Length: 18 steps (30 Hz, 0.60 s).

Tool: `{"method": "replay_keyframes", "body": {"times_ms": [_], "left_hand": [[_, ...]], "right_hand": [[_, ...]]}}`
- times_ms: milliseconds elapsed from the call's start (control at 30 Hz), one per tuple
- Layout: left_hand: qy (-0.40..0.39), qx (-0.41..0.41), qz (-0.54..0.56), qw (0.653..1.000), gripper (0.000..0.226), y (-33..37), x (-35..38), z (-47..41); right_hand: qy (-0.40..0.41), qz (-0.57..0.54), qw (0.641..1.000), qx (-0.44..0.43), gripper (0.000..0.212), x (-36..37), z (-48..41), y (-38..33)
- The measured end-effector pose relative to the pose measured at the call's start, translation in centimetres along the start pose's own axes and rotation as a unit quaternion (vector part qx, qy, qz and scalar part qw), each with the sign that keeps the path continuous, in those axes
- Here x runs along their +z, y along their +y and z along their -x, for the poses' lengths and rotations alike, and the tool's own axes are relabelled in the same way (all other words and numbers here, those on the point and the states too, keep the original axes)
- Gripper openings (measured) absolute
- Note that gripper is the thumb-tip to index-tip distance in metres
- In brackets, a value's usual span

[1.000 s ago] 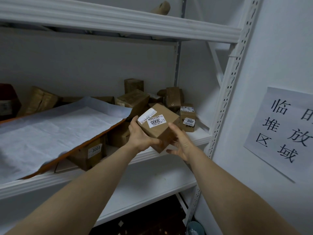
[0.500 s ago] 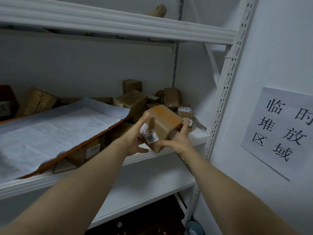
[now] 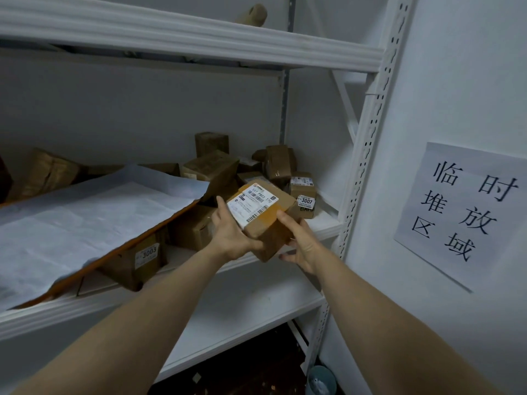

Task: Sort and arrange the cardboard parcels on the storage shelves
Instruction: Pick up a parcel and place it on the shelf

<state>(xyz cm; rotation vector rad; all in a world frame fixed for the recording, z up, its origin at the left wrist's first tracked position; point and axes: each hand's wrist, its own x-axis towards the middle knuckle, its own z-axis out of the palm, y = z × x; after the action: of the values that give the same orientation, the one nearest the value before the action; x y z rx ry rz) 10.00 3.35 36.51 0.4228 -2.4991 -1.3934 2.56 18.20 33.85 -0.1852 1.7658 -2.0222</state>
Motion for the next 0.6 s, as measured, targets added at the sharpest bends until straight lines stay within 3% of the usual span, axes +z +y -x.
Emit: {"method": "replay_keyframes", "body": {"times_ms": [100, 200, 267, 333, 400, 433, 500, 600], "left_hand": [[-0.016, 0.015, -0.012, 1.0, 0.149, -0.2, 0.6, 0.1], [-0.052, 0.018, 0.048, 0.997, 0.149, -0.3, 0.9, -0.2], [-0.089, 0.026, 0.097, 0.991, 0.118, 0.3, 1.1, 0.2], [-0.12, 0.011, 0.153, 0.981, 0.062, 1.3, 1.4, 0.8], [-0.13, -0.07, 0.232, 0.961, 0.024, 1.8, 2.1, 1.0], [-0.133, -0.116, 0.268, 0.947, 0.018, 2.1, 2.3, 1.2], [-0.156, -0.17, 0.265, 0.936, 0.034, 1.8, 3.2, 1.2], [-0.254, -0.219, 0.223, 0.915, 0.048, 1.2, 4.8, 1.7]], "right_hand": [[0.026, -0.043, 0.999, 0.017, 0.109, -0.3, 0.2, 0.2], [0.049, -0.073, 0.995, 0.04, 0.075, -1.5, 1.0, 0.5], [0.053, -0.106, 0.991, 0.059, 0.062, -2.6, 1.4, 0.9], [0.059, -0.127, 0.988, 0.066, 0.06, -3.5, 2.0, 1.4], [0.072, -0.13, 0.986, 0.072, 0.054, -4.3, 2.7, 1.8], [0.078, -0.127, 0.986, 0.075, 0.05, -4.7, 3.1, 2.0], [0.099, -0.128, 0.984, 0.076, 0.047, -5.6, 3.8, 2.6], [0.139, -0.125, 0.979, 0.084, 0.063, -6.8, 4.9, 3.7]]}}
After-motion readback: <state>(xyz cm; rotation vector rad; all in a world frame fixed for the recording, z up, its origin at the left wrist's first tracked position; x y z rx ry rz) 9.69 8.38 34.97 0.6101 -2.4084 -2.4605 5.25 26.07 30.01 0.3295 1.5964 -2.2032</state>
